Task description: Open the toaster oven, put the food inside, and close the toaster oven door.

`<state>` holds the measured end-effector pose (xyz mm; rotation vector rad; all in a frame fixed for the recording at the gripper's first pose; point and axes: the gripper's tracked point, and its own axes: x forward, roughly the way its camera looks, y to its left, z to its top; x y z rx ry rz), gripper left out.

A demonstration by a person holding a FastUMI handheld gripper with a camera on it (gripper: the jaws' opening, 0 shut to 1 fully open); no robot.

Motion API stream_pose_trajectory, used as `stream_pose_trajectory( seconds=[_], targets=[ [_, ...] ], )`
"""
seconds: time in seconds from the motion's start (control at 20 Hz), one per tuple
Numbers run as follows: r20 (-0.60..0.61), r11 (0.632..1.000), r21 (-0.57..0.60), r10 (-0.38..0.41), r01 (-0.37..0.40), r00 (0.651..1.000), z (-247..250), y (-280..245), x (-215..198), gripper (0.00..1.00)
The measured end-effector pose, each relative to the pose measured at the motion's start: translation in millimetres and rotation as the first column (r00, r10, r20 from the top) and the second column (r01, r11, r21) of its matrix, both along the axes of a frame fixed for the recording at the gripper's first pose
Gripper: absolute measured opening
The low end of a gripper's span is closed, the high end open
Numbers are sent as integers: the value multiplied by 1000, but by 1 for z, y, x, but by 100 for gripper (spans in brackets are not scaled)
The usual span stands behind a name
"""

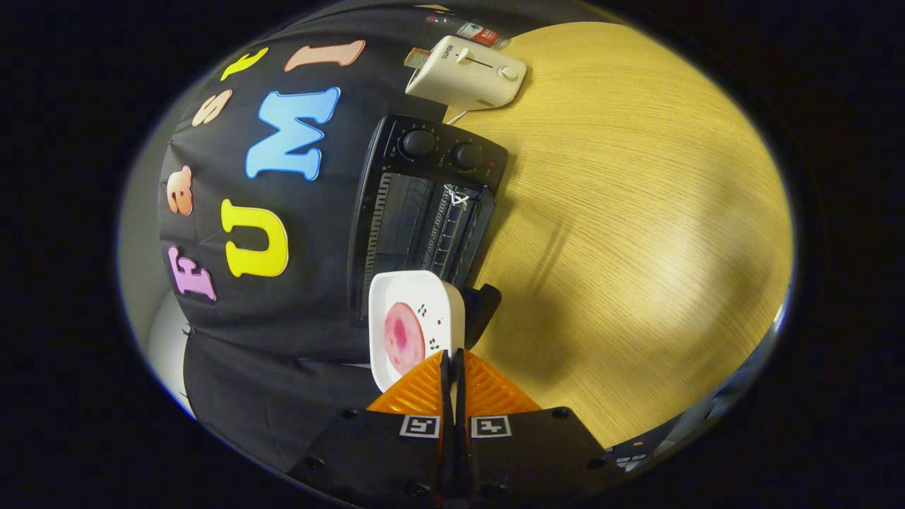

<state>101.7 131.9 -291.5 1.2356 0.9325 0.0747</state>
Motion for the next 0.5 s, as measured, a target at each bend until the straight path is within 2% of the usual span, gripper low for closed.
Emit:
stream_pose_trajectory(
  seconds=[0.25, 0.5],
  targets=[
    [-36, 992, 10, -123, 124, 992, -14, 18, 45, 2],
    [-65, 979, 16, -201, 203, 977, -33, 35, 87, 2]
  ],
)
